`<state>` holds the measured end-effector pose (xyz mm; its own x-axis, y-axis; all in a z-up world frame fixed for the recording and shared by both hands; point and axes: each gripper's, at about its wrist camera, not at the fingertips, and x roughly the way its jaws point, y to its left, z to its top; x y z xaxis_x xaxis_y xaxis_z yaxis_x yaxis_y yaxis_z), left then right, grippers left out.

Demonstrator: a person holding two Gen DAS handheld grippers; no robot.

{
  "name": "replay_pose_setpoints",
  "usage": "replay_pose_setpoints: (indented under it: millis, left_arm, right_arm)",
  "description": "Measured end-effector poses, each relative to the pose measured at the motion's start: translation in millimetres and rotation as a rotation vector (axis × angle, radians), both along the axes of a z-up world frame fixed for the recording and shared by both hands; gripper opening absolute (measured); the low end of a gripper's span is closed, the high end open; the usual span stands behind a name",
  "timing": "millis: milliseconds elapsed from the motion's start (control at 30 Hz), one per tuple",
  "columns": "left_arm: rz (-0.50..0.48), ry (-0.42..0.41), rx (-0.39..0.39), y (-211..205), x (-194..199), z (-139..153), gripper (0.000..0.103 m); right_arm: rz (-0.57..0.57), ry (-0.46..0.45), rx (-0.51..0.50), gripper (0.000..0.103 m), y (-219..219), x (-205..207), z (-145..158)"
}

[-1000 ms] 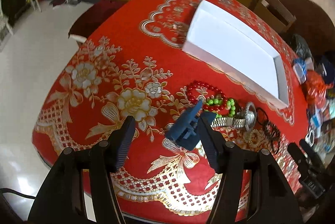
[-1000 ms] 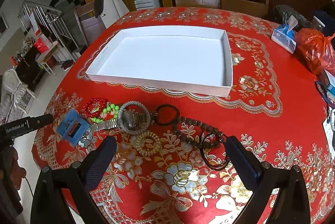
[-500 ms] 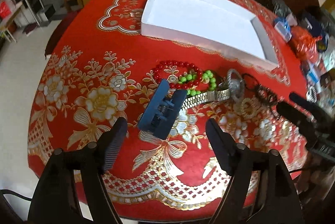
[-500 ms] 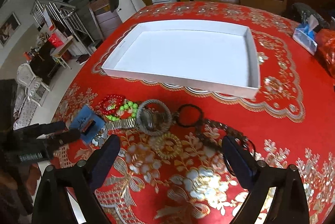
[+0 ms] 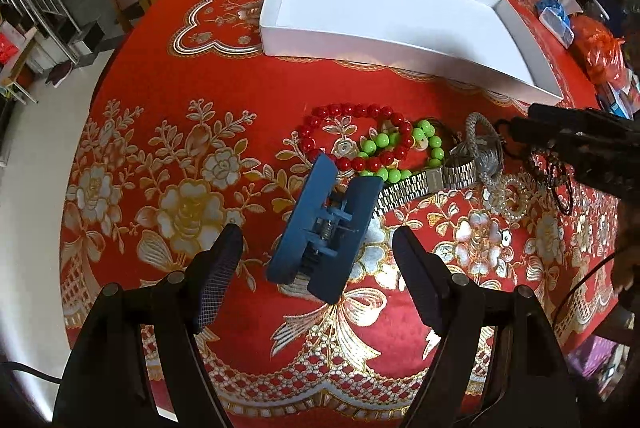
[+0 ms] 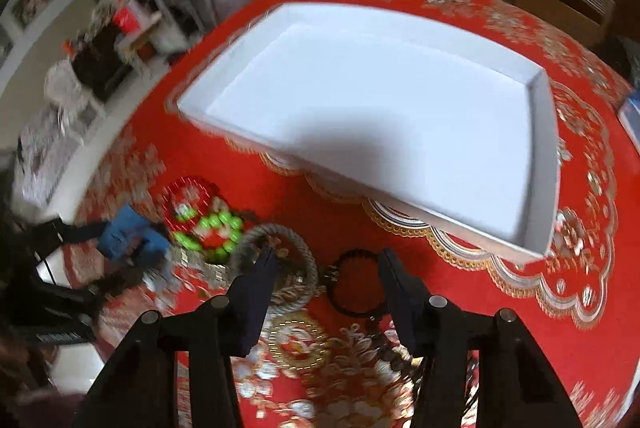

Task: Organize jewelry
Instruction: 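Grasp the silver braided bangle with the right tool while the left tool carries the clip toward the tray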

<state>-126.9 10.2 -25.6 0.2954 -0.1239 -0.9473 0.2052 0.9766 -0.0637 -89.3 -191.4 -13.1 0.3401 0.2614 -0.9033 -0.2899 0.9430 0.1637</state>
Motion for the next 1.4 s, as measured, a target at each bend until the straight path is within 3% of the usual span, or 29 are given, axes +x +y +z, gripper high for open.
replay_pose_setpoints:
  millis: [300, 467, 533, 567, 600, 633, 833, 967, 1400]
  left_arm:
    - [0.006, 0.038, -0.046, 7, 12, -5, 0.077]
    - [-0.01, 0.04, -0.059, 6, 14, -2, 0.063]
    - [-0.01, 0.043, -0.061, 5, 14, -2, 0.056]
    - [-0.011, 0.05, -0.062, 5, 14, -3, 0.047]
    - [-0.01, 0.055, -0.063, 6, 13, -4, 0.041]
    - [-0.009, 0.058, -0.068, 7, 11, -4, 0.037]
    - [0.018, 0.027, -0.126, 17, 2, 8, 0.033]
    - [0.02, -0.004, -0.138, 19, 1, 28, 0.033]
    - [-0.029, -0.119, -0.118, -14, 36, 73, 0.033]
  right_arm:
    - [0.148, 0.028, -0.057, 0.044, 27, 17, -13]
    - [0.266, 0.047, -0.108, 0.043, 45, 12, -18]
    - [0.27, 0.05, -0.11, 0.028, 49, 11, -21]
    - [0.27, 0.062, -0.094, 0.02, 51, 10, -25]
    - [0.266, 0.037, -0.103, 0.008, 52, 7, -24]
    - [0.264, 0.034, -0.11, 0.006, 53, 6, -24]
    - [0.143, -0.006, 0.051, 0.006, 28, -1, 4]
    - [0.09, -0.042, 0.097, 0.006, 12, -10, 29]
    - [-0.082, -0.11, 0.115, 0.006, -35, -4, 63]
